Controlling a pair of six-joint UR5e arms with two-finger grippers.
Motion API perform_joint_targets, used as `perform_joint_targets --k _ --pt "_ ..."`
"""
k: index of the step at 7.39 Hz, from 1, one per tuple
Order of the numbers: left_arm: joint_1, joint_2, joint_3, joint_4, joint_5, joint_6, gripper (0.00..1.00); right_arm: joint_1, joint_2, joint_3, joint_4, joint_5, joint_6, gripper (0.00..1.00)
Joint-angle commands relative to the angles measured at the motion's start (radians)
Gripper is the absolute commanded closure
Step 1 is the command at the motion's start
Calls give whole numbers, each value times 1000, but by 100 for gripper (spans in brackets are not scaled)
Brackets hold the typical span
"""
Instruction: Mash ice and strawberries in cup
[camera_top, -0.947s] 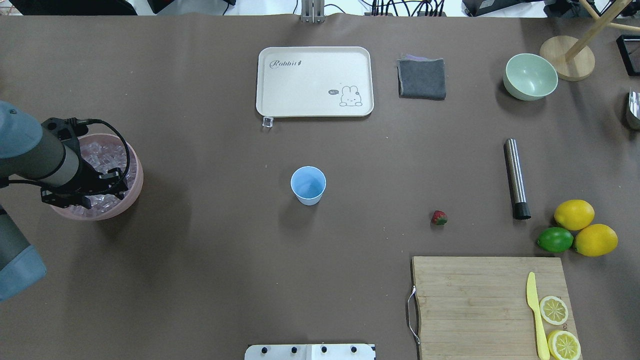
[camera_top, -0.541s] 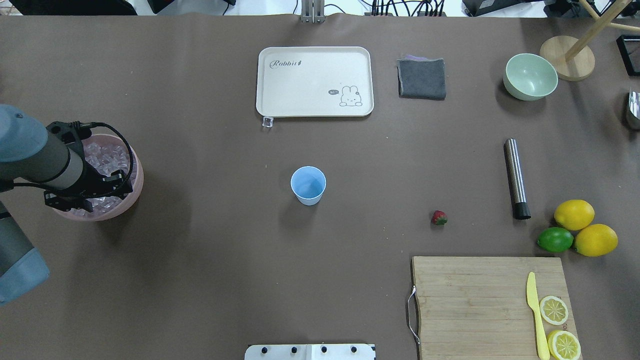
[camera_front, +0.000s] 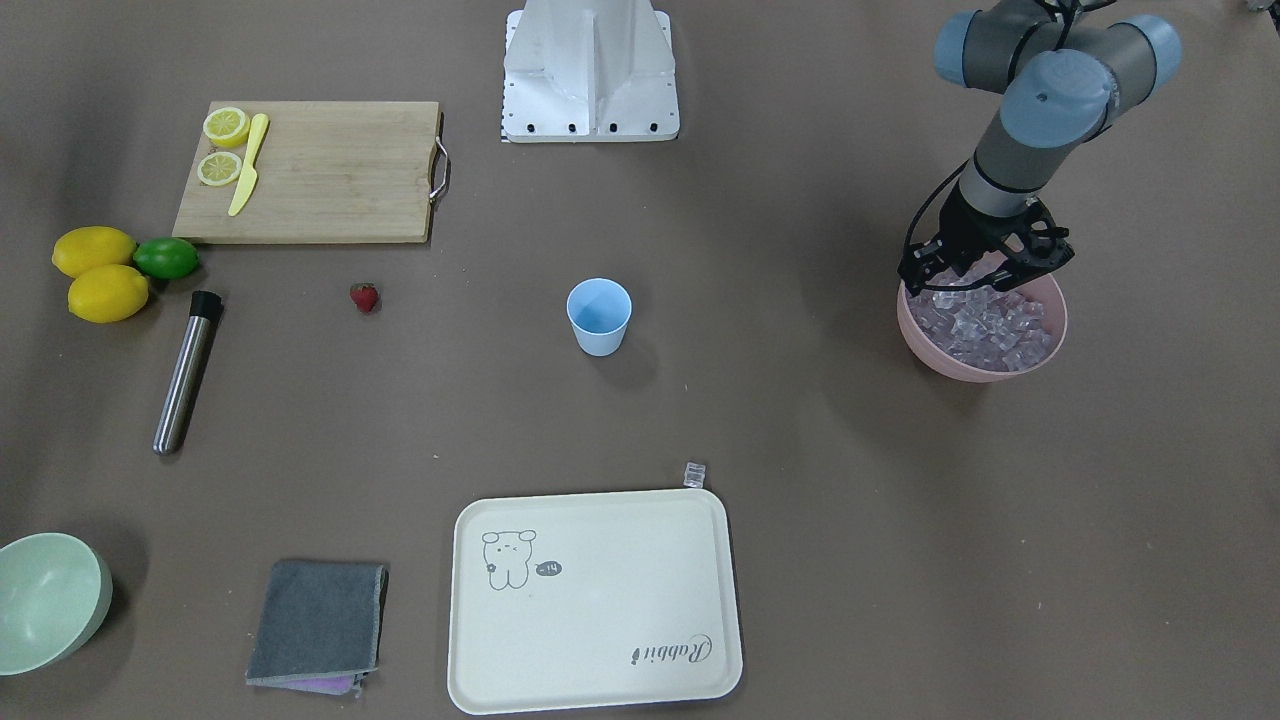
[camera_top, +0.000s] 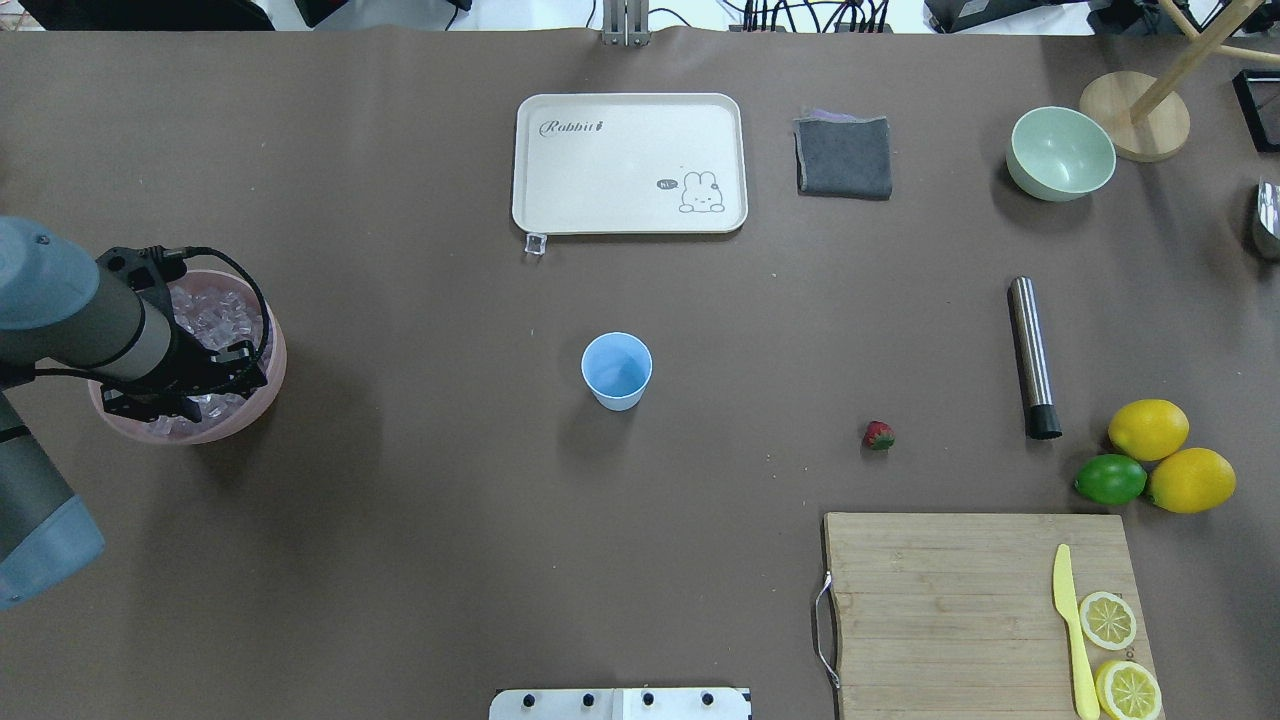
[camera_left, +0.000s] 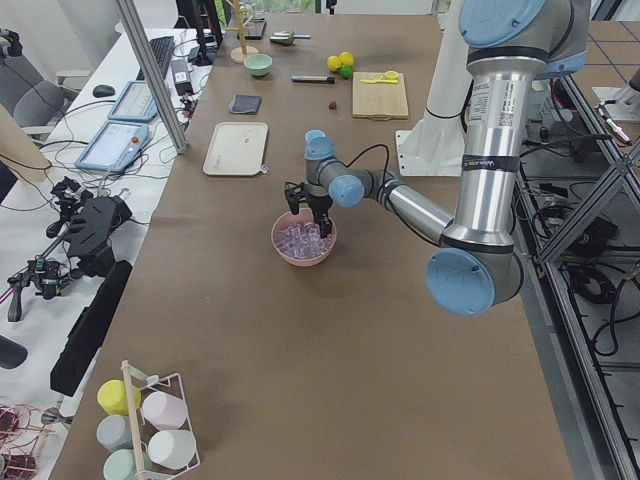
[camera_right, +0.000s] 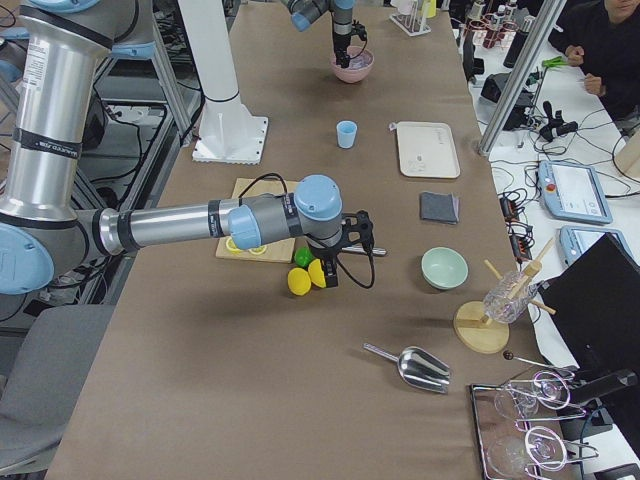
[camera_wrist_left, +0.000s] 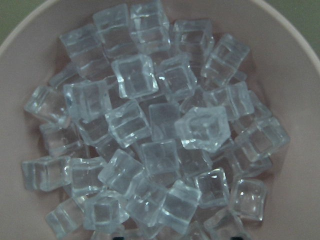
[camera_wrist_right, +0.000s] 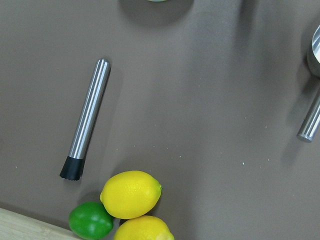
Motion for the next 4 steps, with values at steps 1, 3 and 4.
perform_joint_targets --k 1,3,4 --pt "-1 1 -5 2 -6 0 100 0 -14 13 0 0 5 0" --pt "-15 4 -16 8 -9 9 100 -1 -14 13 0 2 8 0" --pt "-17 1 -34 42 -27 12 100 -1 -14 13 0 3 18 0"
